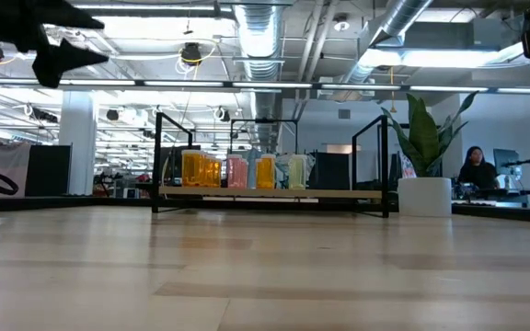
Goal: Pick and place medicine bottles onto shelf by color
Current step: Return to Home Position
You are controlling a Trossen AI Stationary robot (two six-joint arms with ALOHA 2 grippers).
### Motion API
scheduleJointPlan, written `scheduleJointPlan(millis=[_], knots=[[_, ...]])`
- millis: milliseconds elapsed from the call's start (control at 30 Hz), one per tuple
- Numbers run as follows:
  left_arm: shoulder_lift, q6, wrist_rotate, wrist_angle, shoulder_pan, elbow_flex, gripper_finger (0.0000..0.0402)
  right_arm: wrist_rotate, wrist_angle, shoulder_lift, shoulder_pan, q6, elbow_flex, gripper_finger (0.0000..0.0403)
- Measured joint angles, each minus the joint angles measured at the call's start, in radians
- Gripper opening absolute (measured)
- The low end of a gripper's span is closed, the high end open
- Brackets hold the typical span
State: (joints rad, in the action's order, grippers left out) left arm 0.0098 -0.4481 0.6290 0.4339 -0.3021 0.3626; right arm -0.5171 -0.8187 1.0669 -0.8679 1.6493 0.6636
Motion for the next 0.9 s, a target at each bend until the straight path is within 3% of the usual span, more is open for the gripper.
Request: scheduleJointPlan(millis=[300,633,900], knots=[[0.008,-0.004,-0.025,-0.096,0.0,-0.108,0.0273,0.0,0.013,0.001,0.0,0.0,0.0,0.0225],[0.008,-0.238,-0.022,-0.157,0.001,-0.238,0.0273,0.0,0.013,0.001,0.0,0.0,0.0,0.0225],[0.009,-0.038,0.025,-0.253,0.001,-0.279,0.0273,0.0,0.014,0.0,0.0,0.0,0.0,0.0225]])
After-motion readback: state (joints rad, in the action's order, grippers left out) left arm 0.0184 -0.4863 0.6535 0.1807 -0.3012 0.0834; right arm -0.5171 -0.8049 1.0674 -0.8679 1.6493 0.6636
